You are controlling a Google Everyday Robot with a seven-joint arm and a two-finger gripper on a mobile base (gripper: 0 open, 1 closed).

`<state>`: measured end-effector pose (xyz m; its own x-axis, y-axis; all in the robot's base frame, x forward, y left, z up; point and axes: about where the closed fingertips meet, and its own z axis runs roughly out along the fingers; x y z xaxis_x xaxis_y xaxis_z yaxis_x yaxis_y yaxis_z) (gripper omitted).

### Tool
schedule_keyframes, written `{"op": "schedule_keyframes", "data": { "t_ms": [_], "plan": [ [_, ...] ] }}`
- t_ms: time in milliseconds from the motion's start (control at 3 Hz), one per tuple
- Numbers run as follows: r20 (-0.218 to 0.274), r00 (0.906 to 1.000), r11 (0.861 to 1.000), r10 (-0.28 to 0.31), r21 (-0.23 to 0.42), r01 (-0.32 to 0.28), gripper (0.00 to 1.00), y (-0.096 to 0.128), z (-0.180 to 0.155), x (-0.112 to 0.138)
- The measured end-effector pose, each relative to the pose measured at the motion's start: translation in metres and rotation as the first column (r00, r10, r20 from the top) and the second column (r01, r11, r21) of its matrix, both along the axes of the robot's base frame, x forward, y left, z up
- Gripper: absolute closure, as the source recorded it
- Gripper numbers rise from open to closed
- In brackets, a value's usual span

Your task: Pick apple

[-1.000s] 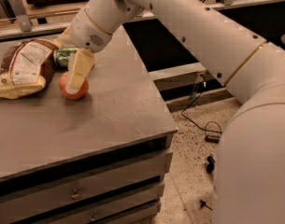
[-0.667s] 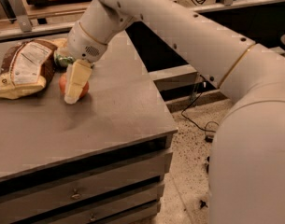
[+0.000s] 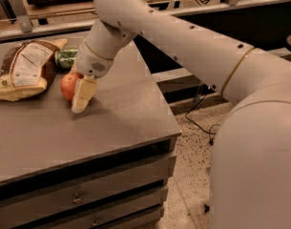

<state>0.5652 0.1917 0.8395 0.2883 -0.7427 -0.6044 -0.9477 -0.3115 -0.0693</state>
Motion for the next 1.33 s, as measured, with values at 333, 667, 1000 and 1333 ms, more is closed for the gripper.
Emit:
{"op": "schedule_keyframes", "data": {
  "t_ms": [333, 667, 1000, 1333],
  "plan": [
    [-0.021, 0.9998, 1.000, -0.005, -0.014, 0.005, 0.49, -0.002, -0.004, 0.002],
    [-0.063, 0.9980, 1.000, 0.003, 0.004, -0.003, 0.73, -0.004, 0.005, 0.005],
    [-0.089, 0.9958, 0.997, 0.024, 0.070, -0.018, 0.96, -0.018, 0.037, 0.007],
    [-0.087, 0.9957, 0.995, 0.031, 0.099, -0.023, 1.00, -0.017, 0.051, 0.008]
  ]
}}
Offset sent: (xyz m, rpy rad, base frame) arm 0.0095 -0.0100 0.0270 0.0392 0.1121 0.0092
